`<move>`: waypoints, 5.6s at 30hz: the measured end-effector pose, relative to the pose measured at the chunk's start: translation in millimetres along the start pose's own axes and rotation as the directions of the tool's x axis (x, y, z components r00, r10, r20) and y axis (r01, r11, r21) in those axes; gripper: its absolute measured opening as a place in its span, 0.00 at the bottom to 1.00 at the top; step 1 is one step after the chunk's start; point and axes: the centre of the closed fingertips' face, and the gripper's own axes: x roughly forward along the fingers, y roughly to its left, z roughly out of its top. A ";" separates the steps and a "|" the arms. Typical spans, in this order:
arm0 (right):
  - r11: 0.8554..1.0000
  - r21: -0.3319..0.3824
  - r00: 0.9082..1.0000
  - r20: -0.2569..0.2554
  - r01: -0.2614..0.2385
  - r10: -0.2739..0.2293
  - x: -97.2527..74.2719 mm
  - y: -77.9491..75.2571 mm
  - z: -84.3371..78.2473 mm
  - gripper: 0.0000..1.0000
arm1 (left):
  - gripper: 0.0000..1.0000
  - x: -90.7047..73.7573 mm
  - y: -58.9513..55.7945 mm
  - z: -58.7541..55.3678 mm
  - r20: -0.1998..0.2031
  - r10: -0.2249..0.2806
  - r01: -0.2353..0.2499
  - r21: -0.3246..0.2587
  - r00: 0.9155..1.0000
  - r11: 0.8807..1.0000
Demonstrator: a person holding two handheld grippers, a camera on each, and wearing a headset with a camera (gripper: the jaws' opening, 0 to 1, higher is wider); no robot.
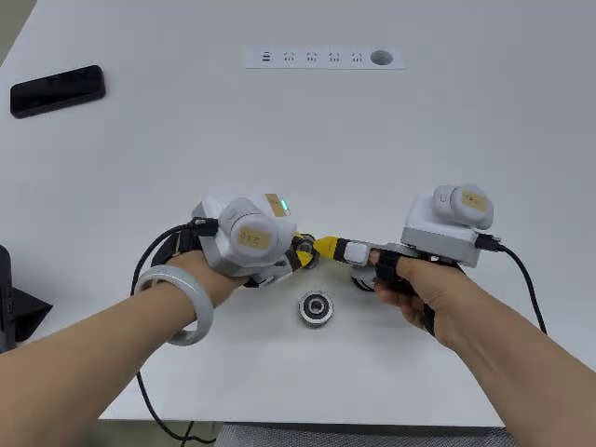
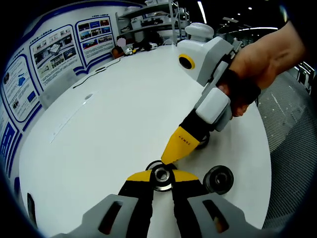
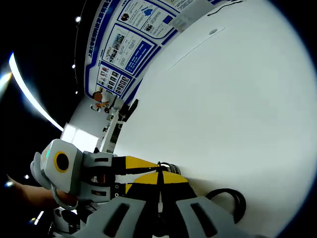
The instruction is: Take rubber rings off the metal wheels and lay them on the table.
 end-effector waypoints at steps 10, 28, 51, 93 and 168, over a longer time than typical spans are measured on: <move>1.000 0.006 1.000 0.002 -0.002 0.002 -0.8 2.9 0.1 0.02 | 0.30 -8.6 4.9 -1.1 0.028 0.031 -0.030 -0.007 0.999 1.000; 0.999 0.013 1.000 0.004 -0.031 0.031 -3.2 12.7 -1.2 0.02 | 0.50 -22.3 10.9 -15.3 0.075 0.062 -0.056 -0.080 0.995 0.995; 0.991 0.048 0.989 0.085 -0.128 0.124 -28.2 47.2 0.7 0.02 | 0.64 -37.8 5.3 -14.7 0.198 0.069 -0.037 -0.159 0.978 0.987; 0.967 -0.161 0.980 0.076 0.195 -0.185 -82.8 -48.4 -9.2 0.22 | 0.61 -58.8 -4.3 -23.4 0.224 0.101 -0.052 -0.212 0.969 0.976; 0.620 -0.772 0.983 0.035 0.141 -0.180 -120.7 -19.8 -60.1 0.99 | 1.00 -130.0 -58.5 -61.8 0.306 0.190 -0.058 -0.393 0.933 0.918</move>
